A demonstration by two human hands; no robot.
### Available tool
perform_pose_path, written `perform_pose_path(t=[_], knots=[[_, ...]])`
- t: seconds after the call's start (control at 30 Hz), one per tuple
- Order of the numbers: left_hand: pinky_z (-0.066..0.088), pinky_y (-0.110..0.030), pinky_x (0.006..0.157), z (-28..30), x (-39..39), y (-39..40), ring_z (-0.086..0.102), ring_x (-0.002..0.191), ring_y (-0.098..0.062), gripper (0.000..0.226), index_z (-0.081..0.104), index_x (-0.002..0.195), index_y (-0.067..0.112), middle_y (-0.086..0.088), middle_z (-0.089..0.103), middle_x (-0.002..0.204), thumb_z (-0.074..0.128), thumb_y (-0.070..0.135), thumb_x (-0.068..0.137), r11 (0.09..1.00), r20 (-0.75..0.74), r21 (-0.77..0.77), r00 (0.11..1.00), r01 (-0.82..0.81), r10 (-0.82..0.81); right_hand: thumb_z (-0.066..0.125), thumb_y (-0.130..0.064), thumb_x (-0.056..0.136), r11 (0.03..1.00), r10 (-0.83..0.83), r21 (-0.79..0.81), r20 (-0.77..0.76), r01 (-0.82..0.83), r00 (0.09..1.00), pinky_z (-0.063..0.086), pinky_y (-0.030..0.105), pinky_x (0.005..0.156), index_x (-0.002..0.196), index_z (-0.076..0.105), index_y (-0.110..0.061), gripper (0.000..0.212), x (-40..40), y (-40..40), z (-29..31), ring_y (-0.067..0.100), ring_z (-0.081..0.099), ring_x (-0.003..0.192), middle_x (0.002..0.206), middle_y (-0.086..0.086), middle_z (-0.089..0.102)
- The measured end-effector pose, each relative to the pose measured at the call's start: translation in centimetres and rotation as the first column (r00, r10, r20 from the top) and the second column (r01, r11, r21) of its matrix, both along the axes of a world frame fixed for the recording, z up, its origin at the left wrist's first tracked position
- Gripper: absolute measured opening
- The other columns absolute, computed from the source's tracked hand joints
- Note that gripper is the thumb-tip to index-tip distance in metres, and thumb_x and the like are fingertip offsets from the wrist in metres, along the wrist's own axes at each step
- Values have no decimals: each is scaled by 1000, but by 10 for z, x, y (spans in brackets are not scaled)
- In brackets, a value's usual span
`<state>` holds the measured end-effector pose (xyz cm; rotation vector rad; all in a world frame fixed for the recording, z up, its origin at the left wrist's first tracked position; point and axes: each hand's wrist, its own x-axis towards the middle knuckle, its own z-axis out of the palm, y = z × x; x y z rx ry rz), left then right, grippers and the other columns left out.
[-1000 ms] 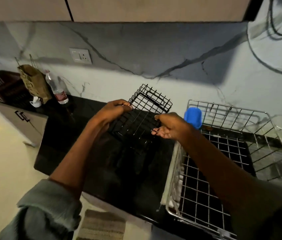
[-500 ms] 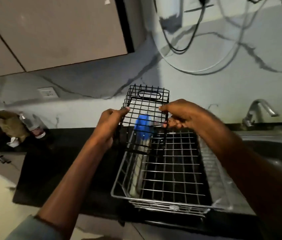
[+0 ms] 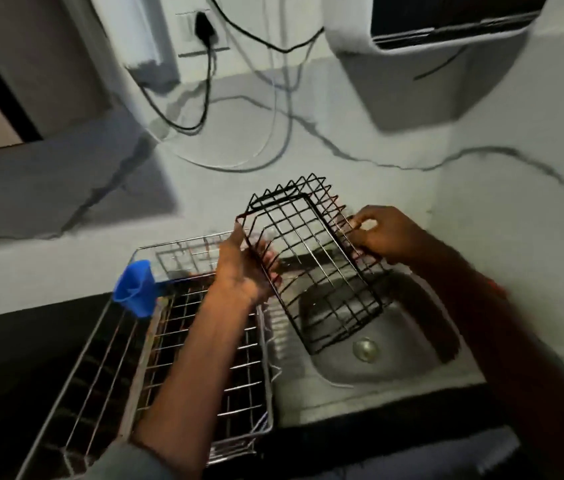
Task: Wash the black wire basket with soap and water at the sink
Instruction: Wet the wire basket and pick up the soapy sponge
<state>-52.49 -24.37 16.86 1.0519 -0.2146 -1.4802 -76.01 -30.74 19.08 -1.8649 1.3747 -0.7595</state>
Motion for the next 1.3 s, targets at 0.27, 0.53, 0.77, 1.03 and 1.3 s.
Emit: perform_pose_path(t=[0.27,0.53,0.77,1.03,1.3], knots=[[16,-18,41,-56,-82,-77,26,33,-11,56,37,60,22,6,29,43,47,54,105,954,-186,84,936,-287,298,73,-62,70,939,-329,-63,127,339,936,58,43,83,106,61,-35,47,-69,-47,-44,24,70,90,101,0,68],[19,-22,42,-106,-122,-121,26,41,-13,51,38,61,24,6,33,50,55,51,101,920,-256,195,888,-340,382,72,-54,86,782,-558,565,445,264,701,54,41,76,138,54,-23,63,-82,-70,-118,24,59,111,134,6,58],[31,-19,51,-164,-133,-130,32,44,-15,56,41,60,25,3,33,58,39,65,101,923,-310,198,873,-329,377,81,-53,77,768,-485,641,574,7,660,56,43,77,130,62,-17,67,-99,-85,-174,29,68,96,119,12,66],[42,-32,65,-210,-100,-103,52,61,-22,52,62,84,16,-3,55,68,61,68,81,956,-12,159,967,-248,253,85,-25,70,801,-207,562,585,-207,785,48,31,64,127,60,-19,62,-145,-145,-202,15,56,81,102,5,60],[44,-22,48,-195,-113,-116,56,55,-14,36,65,84,21,2,60,67,44,39,107,959,366,100,906,-265,212,78,-53,75,987,-66,160,443,-6,894,51,46,100,139,46,-51,71,-141,-175,-197,20,54,130,143,-4,53]])
